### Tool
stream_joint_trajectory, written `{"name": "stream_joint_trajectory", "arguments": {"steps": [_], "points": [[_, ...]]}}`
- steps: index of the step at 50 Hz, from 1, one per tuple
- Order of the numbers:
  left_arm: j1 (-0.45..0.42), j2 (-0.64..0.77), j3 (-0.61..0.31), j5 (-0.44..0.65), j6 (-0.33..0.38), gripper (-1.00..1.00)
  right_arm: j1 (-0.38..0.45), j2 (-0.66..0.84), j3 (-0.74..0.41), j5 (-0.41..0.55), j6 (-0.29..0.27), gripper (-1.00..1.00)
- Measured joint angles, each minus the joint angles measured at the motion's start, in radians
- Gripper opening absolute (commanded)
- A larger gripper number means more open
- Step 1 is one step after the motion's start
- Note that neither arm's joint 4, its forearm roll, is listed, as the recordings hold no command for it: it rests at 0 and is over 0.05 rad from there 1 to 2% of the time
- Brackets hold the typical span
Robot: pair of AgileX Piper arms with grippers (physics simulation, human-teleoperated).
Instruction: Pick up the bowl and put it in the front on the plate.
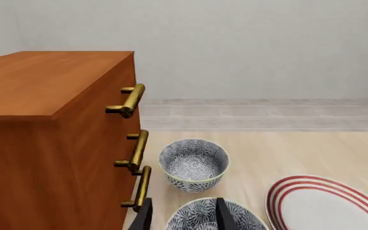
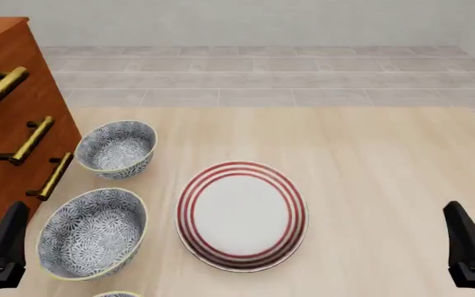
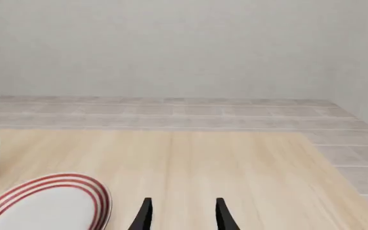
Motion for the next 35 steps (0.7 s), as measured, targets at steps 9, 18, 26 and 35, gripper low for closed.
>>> {"name": "stream_joint_trajectory", "arguments": {"steps": [9,18,26,35], "points": [[0.000,0.000,0.000,0.000,0.000,1.00,0.007,0.025,-0.008,-0.013,0.008,1.00],[0.000,0.000,0.000,0.000,0.000,1.00,0.048,0.129,-0.068,-0.041,0.012,1.00],[0.000,0.000,0.000,0.000,0.000,1.00,0.120,0.318,-0.158,-0.100,0.020,1.00],[0.000,0.000,0.000,0.000,0.000,1.00,0.191,0.518,-0.293,-0.138,0.074,1.00]]}}
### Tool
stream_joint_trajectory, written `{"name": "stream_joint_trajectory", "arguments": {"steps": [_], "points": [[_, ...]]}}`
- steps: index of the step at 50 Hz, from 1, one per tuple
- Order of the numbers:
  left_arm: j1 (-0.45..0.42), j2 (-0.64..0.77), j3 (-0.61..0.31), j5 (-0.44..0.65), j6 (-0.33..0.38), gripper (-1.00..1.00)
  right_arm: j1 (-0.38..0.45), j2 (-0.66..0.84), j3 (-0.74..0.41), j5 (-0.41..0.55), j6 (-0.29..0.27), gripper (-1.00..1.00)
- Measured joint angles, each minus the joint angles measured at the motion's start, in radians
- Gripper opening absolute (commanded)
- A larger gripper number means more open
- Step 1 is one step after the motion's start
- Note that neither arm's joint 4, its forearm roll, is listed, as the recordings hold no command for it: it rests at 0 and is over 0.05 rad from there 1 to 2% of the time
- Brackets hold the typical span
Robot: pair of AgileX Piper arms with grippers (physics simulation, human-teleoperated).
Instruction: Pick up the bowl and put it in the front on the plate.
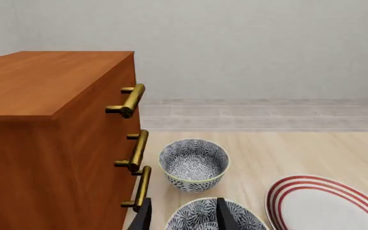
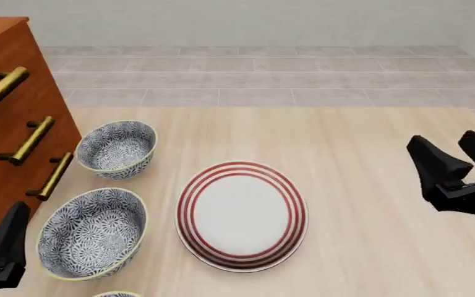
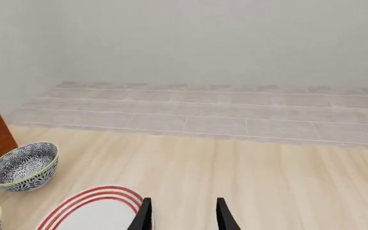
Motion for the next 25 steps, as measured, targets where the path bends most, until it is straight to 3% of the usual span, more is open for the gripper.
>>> {"name": "stream_joint_trajectory", "arguments": {"steps": [17,25], "points": [[0.000,0.000,0.000,0.000,0.000,1.00,0.120,0.290,-0.265,0.025,0.085,1.00],[0.000,0.000,0.000,0.000,0.000,1.00,0.177,0.406,-0.391,0.073,0.077,1.00]]}}
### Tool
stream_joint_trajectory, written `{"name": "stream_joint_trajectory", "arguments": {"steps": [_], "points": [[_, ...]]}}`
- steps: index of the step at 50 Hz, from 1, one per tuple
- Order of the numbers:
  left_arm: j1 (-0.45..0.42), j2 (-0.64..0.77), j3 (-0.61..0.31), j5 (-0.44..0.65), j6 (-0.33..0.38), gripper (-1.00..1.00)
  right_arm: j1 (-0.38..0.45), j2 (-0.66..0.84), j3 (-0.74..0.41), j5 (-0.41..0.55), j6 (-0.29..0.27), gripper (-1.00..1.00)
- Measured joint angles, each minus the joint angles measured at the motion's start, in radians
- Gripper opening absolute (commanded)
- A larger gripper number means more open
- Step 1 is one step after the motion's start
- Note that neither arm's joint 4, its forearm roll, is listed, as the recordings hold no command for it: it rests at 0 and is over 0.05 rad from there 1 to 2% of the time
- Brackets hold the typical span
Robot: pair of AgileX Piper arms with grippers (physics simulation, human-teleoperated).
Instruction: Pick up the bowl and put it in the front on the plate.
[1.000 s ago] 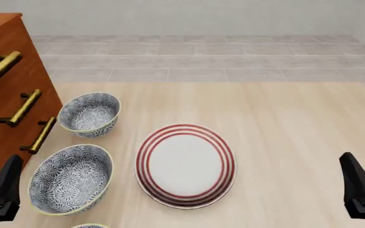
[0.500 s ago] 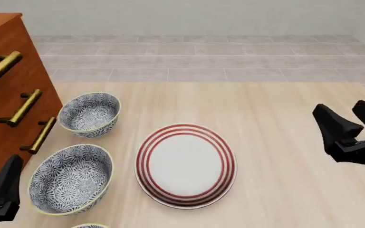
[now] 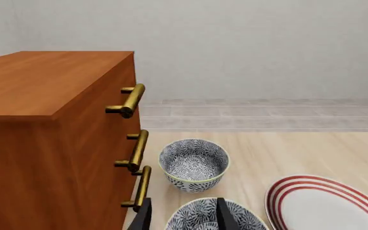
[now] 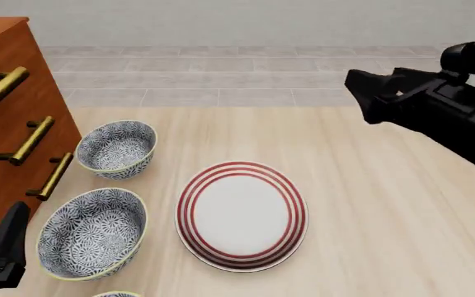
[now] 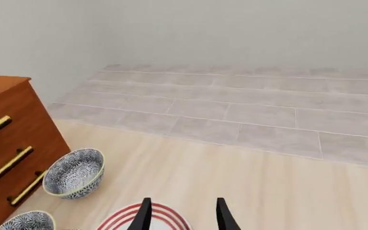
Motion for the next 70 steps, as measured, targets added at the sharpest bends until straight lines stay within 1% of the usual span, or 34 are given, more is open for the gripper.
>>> {"name": "stream_joint_trajectory", "arguments": {"steps": [7,12,23,33,43,50,63,70], "points": [[0.000,0.000,0.000,0.000,0.000,1.00,0.054,0.109,-0.121,0.048,-0.024,1.00],[0.000,0.000,0.000,0.000,0.000,1.00,0.088,0.184,-0.203,0.080,-0.026,1.00],[0.000,0.000,0.000,0.000,0.000,1.00,0.135,0.350,-0.385,0.166,0.032,1.00],[0.000,0.000,0.000,0.000,0.000,1.00,0.159,0.496,-0.564,0.256,0.057,1.00],[0.000,0.000,0.000,0.000,0.000,1.00,0.161,0.643,-0.747,0.367,0.012,1.00],[0.000,0.000,0.000,0.000,0.000,1.00,0.172,0.745,-0.878,0.445,-0.006,1.00],[0.000,0.000,0.000,0.000,0.000,1.00,0.187,0.941,-1.169,0.607,-0.004,1.00],[0.000,0.000,0.000,0.000,0.000,1.00,0.188,1.052,-1.346,0.709,0.001,1.00]]}}
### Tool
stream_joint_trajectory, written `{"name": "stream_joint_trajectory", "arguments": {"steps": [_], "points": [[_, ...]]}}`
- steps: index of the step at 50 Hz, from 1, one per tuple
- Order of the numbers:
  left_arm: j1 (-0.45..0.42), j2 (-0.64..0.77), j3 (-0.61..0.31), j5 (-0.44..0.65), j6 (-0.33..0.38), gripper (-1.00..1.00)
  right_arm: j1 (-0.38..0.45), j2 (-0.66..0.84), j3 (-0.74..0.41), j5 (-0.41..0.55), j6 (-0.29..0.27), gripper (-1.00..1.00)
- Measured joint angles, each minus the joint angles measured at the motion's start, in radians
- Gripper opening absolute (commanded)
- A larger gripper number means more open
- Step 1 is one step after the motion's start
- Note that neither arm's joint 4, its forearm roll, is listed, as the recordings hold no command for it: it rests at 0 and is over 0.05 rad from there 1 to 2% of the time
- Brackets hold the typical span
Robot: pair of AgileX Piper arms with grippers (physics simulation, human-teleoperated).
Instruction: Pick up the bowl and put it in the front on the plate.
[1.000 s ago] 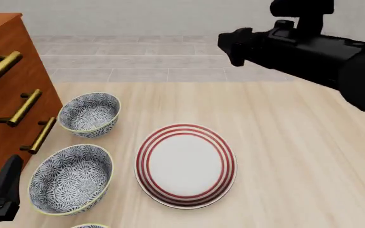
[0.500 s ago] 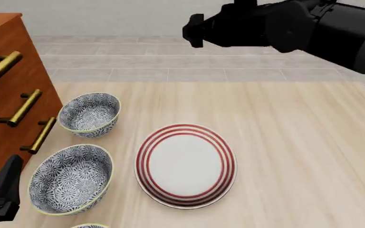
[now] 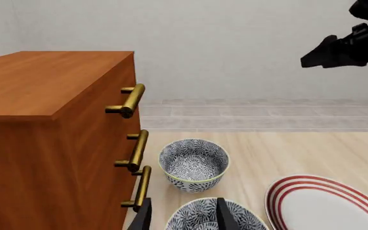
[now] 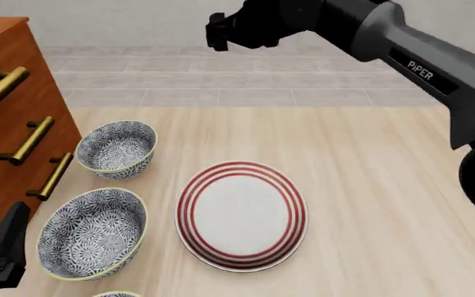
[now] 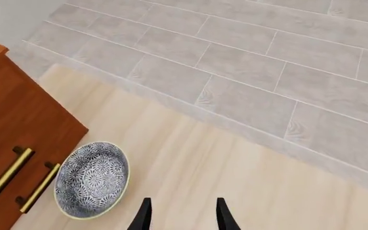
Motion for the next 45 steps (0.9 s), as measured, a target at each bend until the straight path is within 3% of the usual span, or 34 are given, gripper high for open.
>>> {"name": "stream_joint_trajectory", "arguments": {"steps": [22,31,45], "points": [[0.000,0.000,0.000,0.000,0.000,1.00,0.029,0.390,-0.624,0.323,0.013,1.00],[0.000,0.000,0.000,0.000,0.000,1.00,0.044,0.474,-0.725,0.369,0.017,1.00],[0.000,0.000,0.000,0.000,0.000,1.00,0.075,0.543,-0.780,0.382,0.017,1.00]]}}
